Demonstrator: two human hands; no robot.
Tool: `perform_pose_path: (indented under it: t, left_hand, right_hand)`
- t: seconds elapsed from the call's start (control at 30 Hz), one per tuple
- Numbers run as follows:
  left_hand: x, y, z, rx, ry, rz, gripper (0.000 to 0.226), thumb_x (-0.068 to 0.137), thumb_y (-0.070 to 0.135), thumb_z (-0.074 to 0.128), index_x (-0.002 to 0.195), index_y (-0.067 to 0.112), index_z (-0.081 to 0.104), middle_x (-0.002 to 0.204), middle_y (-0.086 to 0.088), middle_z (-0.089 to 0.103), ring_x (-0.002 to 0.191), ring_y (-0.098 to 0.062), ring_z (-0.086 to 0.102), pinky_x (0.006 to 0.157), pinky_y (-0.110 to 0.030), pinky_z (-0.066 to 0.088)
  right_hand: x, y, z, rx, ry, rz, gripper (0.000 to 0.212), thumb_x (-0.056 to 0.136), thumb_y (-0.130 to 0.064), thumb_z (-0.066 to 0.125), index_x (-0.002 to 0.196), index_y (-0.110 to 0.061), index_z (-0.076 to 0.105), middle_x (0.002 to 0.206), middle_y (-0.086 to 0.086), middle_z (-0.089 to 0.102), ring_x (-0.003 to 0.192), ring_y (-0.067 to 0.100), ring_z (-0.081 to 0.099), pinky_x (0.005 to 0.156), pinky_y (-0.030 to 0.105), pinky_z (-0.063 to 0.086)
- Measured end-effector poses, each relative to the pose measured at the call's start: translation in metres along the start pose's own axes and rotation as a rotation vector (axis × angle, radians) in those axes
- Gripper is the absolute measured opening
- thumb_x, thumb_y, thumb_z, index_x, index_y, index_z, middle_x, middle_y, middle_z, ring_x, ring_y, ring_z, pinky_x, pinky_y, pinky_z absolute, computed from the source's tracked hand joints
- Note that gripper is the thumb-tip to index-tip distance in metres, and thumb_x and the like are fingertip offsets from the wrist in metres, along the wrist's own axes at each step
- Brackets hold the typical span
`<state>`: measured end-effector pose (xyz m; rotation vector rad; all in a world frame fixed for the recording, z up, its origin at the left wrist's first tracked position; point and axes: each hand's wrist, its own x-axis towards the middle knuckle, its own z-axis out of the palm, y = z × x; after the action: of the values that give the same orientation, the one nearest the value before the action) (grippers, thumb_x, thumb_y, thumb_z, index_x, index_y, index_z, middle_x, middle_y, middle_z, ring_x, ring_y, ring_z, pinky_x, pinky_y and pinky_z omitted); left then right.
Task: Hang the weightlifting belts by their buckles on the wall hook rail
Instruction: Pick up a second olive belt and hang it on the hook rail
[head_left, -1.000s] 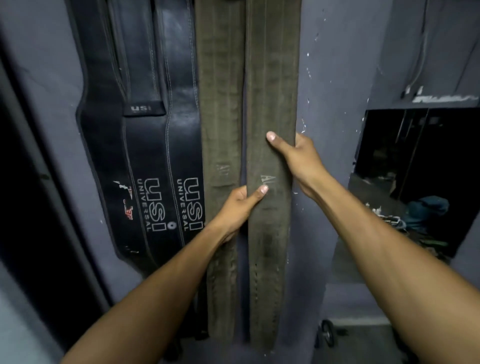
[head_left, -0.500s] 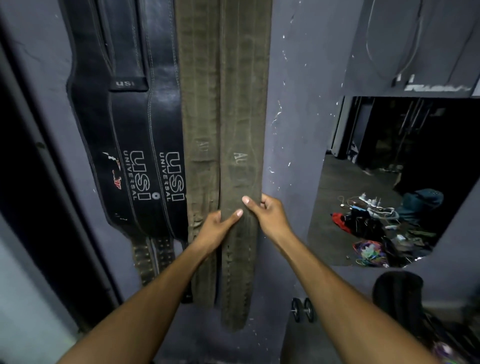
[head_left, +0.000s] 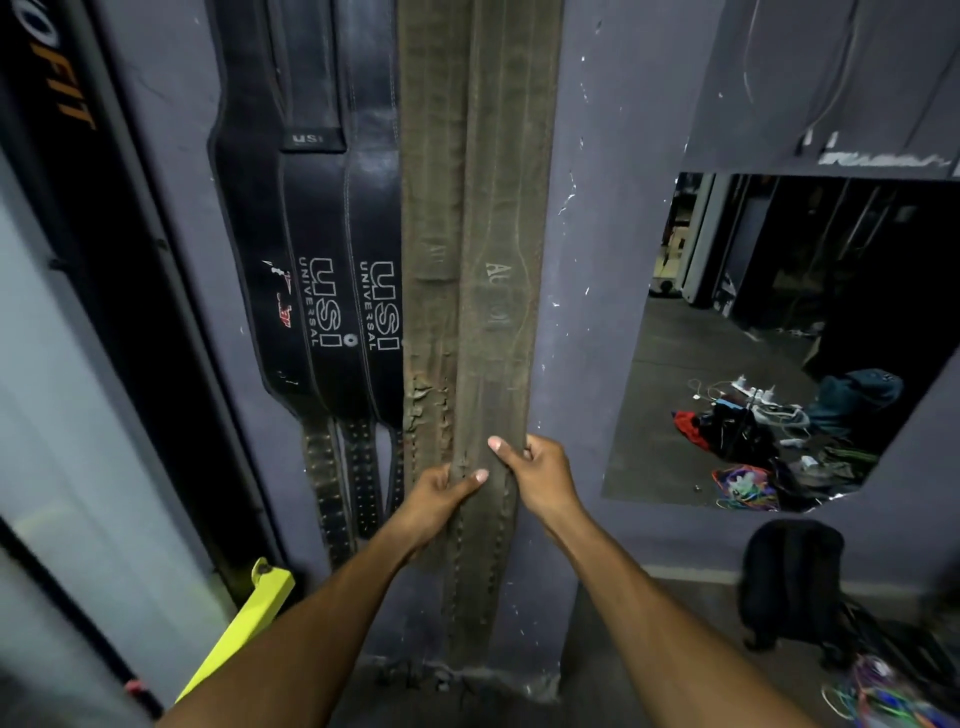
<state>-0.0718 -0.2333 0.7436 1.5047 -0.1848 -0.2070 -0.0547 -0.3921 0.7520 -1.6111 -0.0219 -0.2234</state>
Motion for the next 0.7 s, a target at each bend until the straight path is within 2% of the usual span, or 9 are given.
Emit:
perform_pose_path:
  t: [0.07, 0.13, 0.2, 0.3, 0.37, 0.43, 0.6, 0.7]
  left_hand:
    - [-0.018, -0.004, -0.001, -0.031, 0.037, 0.018, 0.025, 0.102, 0.016, 0.059, 0.123, 0.005, 0.069, 0.114, -0.012, 0.077, 0.101, -0.019, 0.076, 0.079, -0.022, 0.059]
    - [-0.032, -0.003, -0.004, -0.058, 0.028, 0.042, 0.025, 0.103, 0.015, 0.059, 0.124, 0.004, 0.069, 0.112, -0.011, 0.078, 0.1, -0.019, 0.076, 0.078, -0.022, 0.059]
    - [-0.047, -0.001, -0.01, -0.057, -0.016, 0.033, 0.026, 0.103, 0.015, 0.059, 0.124, 0.005, 0.069, 0.113, -0.01, 0.078, 0.102, -0.019, 0.075, 0.08, -0.022, 0.059]
    - [-0.073, -0.016, -0.023, 0.011, -0.087, 0.007, 0.03, 0.102, 0.014, 0.06, 0.131, 0.007, 0.066, 0.122, -0.009, 0.075, 0.115, -0.024, 0.071, 0.095, -0.029, 0.058]
    - [-0.093, -0.03, -0.03, 0.025, -0.08, 0.015, 0.031, 0.102, 0.013, 0.059, 0.132, 0.005, 0.065, 0.124, -0.011, 0.074, 0.117, -0.028, 0.069, 0.098, -0.033, 0.057]
    - [-0.113, -0.037, -0.033, 0.008, -0.042, 0.014, 0.029, 0.103, 0.013, 0.059, 0.129, 0.004, 0.066, 0.12, -0.013, 0.075, 0.114, -0.03, 0.071, 0.098, -0.038, 0.058]
    - [-0.156, -0.033, -0.041, 0.009, -0.129, -0.035, 0.032, 0.1, 0.012, 0.063, 0.13, 0.003, 0.065, 0.122, -0.014, 0.074, 0.112, -0.026, 0.071, 0.099, -0.038, 0.057]
    - [-0.188, -0.05, -0.046, 0.097, -0.182, -0.092, 0.035, 0.099, 0.009, 0.065, 0.132, 0.003, 0.063, 0.125, -0.013, 0.073, 0.118, -0.028, 0.069, 0.101, -0.038, 0.056]
  right_hand:
    - [-0.015, -0.005, 0.007, 0.004, 0.042, -0.002, 0.015, 0.093, -0.016, 0.077, 0.078, -0.017, 0.078, 0.082, -0.002, 0.081, 0.078, 0.014, 0.073, 0.081, 0.047, 0.062]
    - [-0.029, -0.011, 0.013, 0.017, 0.027, -0.003, 0.011, 0.093, -0.016, 0.077, 0.082, -0.017, 0.079, 0.085, -0.002, 0.081, 0.081, 0.014, 0.074, 0.083, 0.044, 0.062]
    - [-0.047, -0.009, 0.017, 0.014, -0.018, 0.014, 0.005, 0.093, -0.014, 0.076, 0.096, -0.014, 0.08, 0.098, 0.005, 0.082, 0.09, 0.018, 0.075, 0.092, 0.044, 0.06]
    - [-0.084, 0.005, 0.027, 0.009, 0.018, 0.065, 0.018, 0.095, -0.011, 0.074, 0.111, -0.005, 0.077, 0.109, 0.013, 0.08, 0.105, 0.028, 0.075, 0.098, 0.046, 0.059]
    - [-0.108, 0.01, 0.035, 0.014, 0.095, 0.067, 0.018, 0.096, -0.014, 0.073, 0.109, -0.003, 0.078, 0.107, 0.015, 0.08, 0.1, 0.028, 0.075, 0.094, 0.049, 0.06]
    - [-0.129, 0.004, 0.044, 0.04, 0.132, 0.067, 0.018, 0.097, -0.016, 0.072, 0.108, -0.004, 0.078, 0.105, 0.015, 0.08, 0.096, 0.027, 0.075, 0.091, 0.047, 0.061]
    - [-0.181, -0.004, 0.049, 0.036, 0.039, 0.106, 0.017, 0.095, -0.016, 0.074, 0.111, -0.01, 0.077, 0.109, 0.008, 0.08, 0.104, 0.024, 0.076, 0.096, 0.041, 0.06]
    - [-0.215, 0.011, 0.046, 0.004, 0.041, 0.155, 0.008, 0.097, -0.009, 0.07, 0.102, -0.013, 0.076, 0.104, 0.011, 0.079, 0.099, 0.027, 0.073, 0.094, 0.042, 0.06]
